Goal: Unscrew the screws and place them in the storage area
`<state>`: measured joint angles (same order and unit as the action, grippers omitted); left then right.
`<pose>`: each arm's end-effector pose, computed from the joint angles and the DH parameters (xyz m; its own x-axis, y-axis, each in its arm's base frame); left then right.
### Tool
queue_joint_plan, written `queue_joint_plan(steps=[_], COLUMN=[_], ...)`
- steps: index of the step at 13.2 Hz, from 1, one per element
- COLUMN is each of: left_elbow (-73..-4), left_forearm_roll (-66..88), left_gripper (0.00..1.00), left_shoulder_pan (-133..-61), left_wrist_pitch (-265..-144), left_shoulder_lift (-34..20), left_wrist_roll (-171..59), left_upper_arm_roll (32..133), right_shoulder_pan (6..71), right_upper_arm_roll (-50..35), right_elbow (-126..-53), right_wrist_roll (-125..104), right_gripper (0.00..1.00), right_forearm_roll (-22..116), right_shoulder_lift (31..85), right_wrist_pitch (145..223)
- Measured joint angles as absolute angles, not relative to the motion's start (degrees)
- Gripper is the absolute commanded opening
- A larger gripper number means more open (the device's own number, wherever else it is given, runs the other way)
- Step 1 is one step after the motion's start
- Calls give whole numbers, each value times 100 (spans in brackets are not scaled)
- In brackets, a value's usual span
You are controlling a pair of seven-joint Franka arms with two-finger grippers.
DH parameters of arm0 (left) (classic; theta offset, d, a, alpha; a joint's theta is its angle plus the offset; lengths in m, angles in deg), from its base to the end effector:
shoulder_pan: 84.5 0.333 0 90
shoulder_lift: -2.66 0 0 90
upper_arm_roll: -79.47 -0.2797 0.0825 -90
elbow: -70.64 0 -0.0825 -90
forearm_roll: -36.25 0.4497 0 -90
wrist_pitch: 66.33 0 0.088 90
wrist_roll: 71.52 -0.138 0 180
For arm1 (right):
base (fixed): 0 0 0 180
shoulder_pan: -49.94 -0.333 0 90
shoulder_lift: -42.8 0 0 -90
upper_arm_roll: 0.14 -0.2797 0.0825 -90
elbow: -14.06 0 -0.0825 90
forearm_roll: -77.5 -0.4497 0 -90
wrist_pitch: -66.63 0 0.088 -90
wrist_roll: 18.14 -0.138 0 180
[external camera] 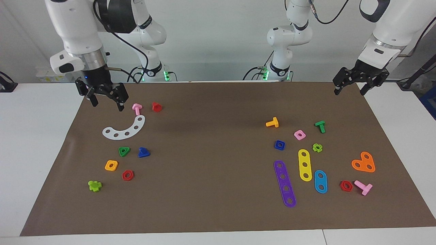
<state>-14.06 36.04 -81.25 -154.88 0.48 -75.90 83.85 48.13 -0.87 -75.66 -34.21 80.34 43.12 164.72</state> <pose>0.6295 -0.0122 0.5809 0.9949 -0.0960 0.0297 -0.0961 -0.9954 0.0043 0.6399 0.0222 0.5703 0.9625 -0.2274 0.1481 -0.2312 -0.9729 0.0088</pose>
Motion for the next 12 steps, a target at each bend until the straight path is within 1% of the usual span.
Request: queue_joint_plan(steps=[2,5,8,10,12], left_elbow=[-1388,-1129,-848,-893,-1097], left_forearm_roll=[3604,3604,3604,3604,3604], left_gripper=[100,100,100,100,100], left_shoulder_pan=[-8125,-8124,-8123,-8123,-8124], left_wrist_pitch=[-15340,-15057,-14956,-15020,-15239], left_shoulder_lift=[45,-33,-196,-215,-188], left_wrist_roll=[-7590,-7590,-7591,-7591,-7591], left_upper_arm_roll=[8383,8376,8373,8379,8384], right_shoulder_pan=[4953,4981,4971,4949,4949], right_upper_arm_roll=[-86,-102,-122,-140,-169], right_elbow=[-7238,-7177,-7189,-7210,-7229], right_wrist_roll=[-3299,-3195,-3194,-3194,-3194], right_gripper=[100,100,100,100,100], right_forearm_roll=[7976,7976,7974,7972,7972], right_shoulder_lift=[4317,4342,4345,4345,4343], right_wrist_pitch=[15993,15563,15496,15465,15453])
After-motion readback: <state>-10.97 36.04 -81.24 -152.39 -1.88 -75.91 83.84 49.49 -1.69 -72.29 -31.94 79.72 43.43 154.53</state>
